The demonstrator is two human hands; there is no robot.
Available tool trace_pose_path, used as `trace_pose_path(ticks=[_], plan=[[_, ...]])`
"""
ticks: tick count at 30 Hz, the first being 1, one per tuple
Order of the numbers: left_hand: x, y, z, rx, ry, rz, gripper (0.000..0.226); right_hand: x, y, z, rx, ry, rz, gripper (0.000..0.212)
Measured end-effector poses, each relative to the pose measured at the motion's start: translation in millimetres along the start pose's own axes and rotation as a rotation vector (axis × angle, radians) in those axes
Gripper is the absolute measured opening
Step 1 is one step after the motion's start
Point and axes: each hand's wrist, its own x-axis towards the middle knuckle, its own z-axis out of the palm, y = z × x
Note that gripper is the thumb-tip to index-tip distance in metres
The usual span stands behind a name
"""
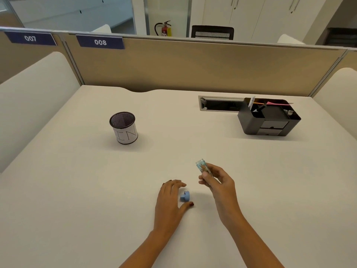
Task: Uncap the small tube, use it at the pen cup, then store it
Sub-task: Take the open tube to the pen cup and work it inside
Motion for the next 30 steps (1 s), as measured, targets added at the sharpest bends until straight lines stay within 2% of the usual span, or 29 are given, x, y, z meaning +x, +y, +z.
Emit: trace_pose_path(ticks=[3, 6, 8, 12, 15, 17, 21, 24, 30], plan=[[0, -3, 0, -0.011, -0.011, 0.006, 0.059, 4, 1, 4, 0.033, -0.009, 0.019, 0.026], [-1, -5, -4, -0.085, -0.086, 0.033, 0.084, 8, 1, 8, 0.106, 0.001, 0.057, 0.031], [-1, -6, -9, -0.117, -0.069, 0.087, 0.089, 11, -1, 11, 0.177, -0.006, 0.08, 0.032], [11, -16, -28, -0.174, 0.118, 0.07, 0.072, 24, -7, 24, 0.38, -0.103, 0.179, 0.037], [29, -28, -46, -0.197, 0.257, -0.033, 0.065, 39, -11, 39, 0.431, -0.179, 0.25, 0.026], [44, -37, -57, -0.219, 0.318, -0.101, 0.067, 50, -15, 50, 0.392, -0.201, 0.274, 0.02], [80, -55, -81, -0.283, 0.4, -0.196, 0.079, 77, -27, 84, 0.349, -0.235, 0.291, 0.026], [103, -64, -91, -0.311, 0.458, -0.249, 0.083, 93, -36, 109, 0.309, -0.273, 0.255, 0.034], [144, -84, -104, -0.365, 0.577, -0.366, 0.091, 125, -46, 160, 0.287, -0.284, 0.208, 0.029]])
